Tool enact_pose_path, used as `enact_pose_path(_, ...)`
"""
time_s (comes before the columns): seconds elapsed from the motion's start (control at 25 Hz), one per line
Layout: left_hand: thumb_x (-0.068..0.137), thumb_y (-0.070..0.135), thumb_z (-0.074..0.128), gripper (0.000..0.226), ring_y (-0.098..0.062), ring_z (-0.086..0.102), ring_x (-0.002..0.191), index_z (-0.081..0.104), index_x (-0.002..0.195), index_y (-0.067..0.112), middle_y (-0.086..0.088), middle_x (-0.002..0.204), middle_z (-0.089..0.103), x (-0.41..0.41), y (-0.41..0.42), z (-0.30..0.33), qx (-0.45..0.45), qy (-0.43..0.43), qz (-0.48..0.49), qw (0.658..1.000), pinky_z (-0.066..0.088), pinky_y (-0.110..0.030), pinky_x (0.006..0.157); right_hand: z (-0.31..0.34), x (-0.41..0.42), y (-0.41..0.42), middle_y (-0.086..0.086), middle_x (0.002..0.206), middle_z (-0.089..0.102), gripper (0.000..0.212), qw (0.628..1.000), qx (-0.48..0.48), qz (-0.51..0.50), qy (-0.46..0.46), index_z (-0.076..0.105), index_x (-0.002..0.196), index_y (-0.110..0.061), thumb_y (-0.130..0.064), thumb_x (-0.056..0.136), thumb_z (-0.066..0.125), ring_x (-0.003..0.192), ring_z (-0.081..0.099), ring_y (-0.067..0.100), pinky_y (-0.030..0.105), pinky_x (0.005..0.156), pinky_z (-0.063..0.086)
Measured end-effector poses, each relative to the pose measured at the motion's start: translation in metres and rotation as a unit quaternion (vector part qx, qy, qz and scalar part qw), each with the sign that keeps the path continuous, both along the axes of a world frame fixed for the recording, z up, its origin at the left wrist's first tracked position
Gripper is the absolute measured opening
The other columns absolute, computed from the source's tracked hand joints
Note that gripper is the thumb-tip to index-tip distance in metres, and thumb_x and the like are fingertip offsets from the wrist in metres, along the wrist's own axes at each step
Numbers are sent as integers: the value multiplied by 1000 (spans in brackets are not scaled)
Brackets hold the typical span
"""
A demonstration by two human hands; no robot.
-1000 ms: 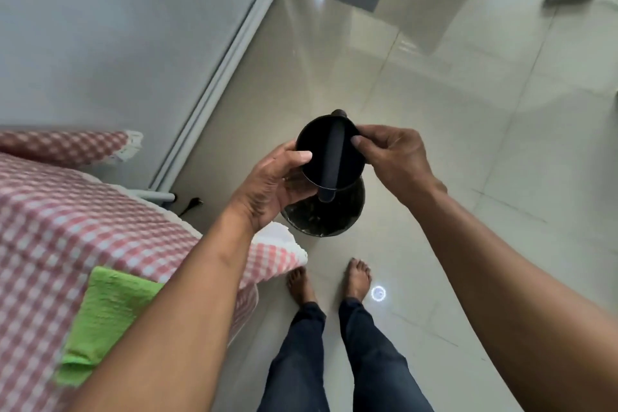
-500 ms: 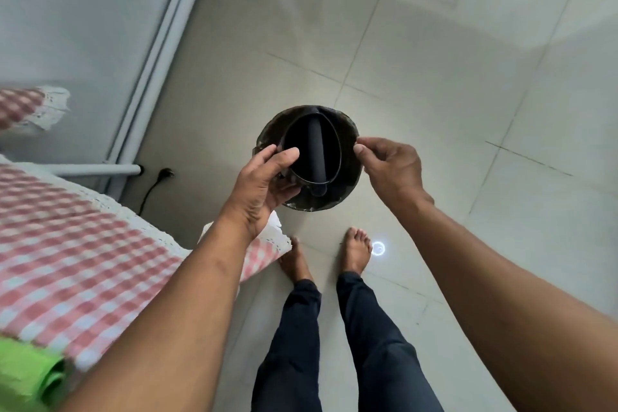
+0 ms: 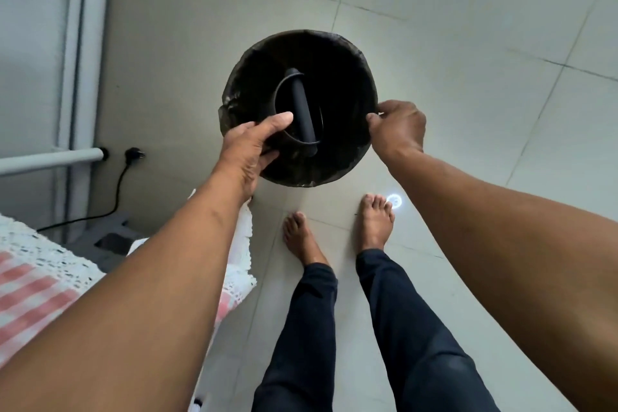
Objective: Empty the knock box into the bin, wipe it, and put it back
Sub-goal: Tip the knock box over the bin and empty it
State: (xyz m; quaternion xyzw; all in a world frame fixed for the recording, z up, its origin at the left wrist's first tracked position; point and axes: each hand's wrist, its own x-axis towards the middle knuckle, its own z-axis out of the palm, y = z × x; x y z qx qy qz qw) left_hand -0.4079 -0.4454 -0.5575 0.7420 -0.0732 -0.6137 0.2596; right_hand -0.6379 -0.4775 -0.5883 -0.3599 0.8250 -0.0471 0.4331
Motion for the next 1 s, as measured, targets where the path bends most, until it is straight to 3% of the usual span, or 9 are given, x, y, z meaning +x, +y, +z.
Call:
enact_pose_path(0.16,82,22,90,17,-13,77,96,75,87,20,7,86,81,-4,-7,-5,-7,-25,-24,999,61,-34,93,-6,-9,-20,5,102,84,22,999,-16,-38,10,85,103,-21,-21,89,67,97,78,26,34,95,62)
enact_pose_path(0.28,77,28,94,23,-4,77,77,76,88,18,9,80,80,-11,-19,-4,-27,-77,-58,995,61,-27,78,-7,-23,-32,3,103,84,19,998,-11,-53,-16,84,105,-23,-26,90,74,97,79,24,36,98,62)
enact_pose_path(0.32,70,38,97,39,-6,79,80,77,96,16,8,87,81,-14,-24,-4,-38,-107,-75,991,62,-27,78,-9,-26,-33,3,103,84,19,998,-9,-53,-24,84,106,-23,-27,89,75,96,80,25,37,97,63)
enact_pose_path(0.4,50,65,97,92,-14,77,105,72,123,14,2,117,78,-19,-35,-5,-47,-214,-154,963,63,-34,93,-9,-29,-34,2,105,84,21,998,-10,-46,-30,84,109,-23,-28,91,76,97,80,23,35,99,62)
enact_pose_path(0.48,51,69,94,115,-21,63,129,56,145,14,-5,143,61,-27,-39,-5,-60,-301,-240,921,53,-39,112,-9,-31,-37,0,108,84,22,998,-19,-55,-26,84,112,-24,-29,92,77,99,79,21,32,100,61)
enact_pose_path(0.6,59,64,93,122,-27,50,142,41,155,9,-10,153,47,-40,-43,0,-98,-375,-295,873,43,-41,120,-12,-34,-45,0,104,84,21,997,-29,-64,-25,84,110,-26,-31,90,77,96,80,21,34,98,63)
enact_pose_path(0.68,59,62,93,121,-30,47,144,41,154,7,-12,154,46,-46,-44,-1,-128,-410,-305,850,45,-44,118,-17,-34,-46,-1,101,85,20,997,-32,-60,-26,85,107,-26,-32,89,78,93,80,21,34,97,63)
enact_pose_path(0.88,56,61,90,117,-40,51,136,48,147,-1,-21,148,51,-53,-41,0,-234,-495,-367,752,52,-50,108,-23,-41,-53,-2,94,84,17,994,-53,-87,-36,86,102,-27,-31,87,79,87,81,21,34,93,65)
enact_pose_path(1.0,56,65,87,117,-41,54,132,51,144,-4,-24,144,54,-55,-37,0,-260,-507,-357,740,51,-47,108,-33,-50,-52,-4,95,84,17,991,-63,-103,-50,86,102,-27,-32,87,80,87,81,20,35,92,66)
